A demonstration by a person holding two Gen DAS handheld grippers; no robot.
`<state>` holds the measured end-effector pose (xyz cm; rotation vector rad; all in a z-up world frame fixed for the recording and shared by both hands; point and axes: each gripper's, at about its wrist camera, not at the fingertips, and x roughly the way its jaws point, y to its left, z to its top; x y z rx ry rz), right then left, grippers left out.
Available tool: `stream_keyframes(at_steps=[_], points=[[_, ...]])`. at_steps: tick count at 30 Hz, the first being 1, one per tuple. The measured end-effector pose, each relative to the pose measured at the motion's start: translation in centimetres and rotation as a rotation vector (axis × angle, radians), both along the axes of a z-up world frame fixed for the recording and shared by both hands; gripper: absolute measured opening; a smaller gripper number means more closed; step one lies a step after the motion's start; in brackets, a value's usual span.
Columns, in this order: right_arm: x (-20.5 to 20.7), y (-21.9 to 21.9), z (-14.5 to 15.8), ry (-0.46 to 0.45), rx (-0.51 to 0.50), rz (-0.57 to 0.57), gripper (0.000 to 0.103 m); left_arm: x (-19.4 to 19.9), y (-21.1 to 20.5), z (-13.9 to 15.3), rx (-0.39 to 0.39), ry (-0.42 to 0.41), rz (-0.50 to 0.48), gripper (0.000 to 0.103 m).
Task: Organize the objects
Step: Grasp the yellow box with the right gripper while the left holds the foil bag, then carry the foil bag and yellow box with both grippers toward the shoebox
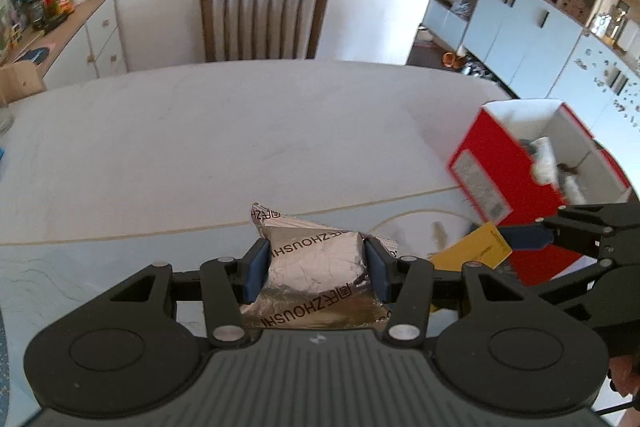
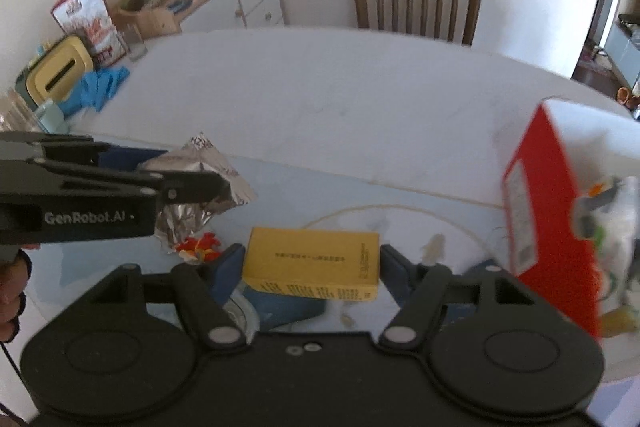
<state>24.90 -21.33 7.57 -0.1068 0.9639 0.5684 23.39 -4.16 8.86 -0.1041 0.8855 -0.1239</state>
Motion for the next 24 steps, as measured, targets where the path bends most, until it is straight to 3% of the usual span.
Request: stream_keyframes(at_steps=[13, 24], points=[[-1.0, -8.2, 4.7, -0.108, 0.039, -0.080, 0.071, -0.1, -8.0, 4.5, 0.013, -0.079, -0.102, 0.051], [-0.9, -16.7, 5.2, -0.130, 0.030, -0.149, 0.071, 1.2, -16.9, 4.5, 0.019, -0.088, -0.166, 0.051]])
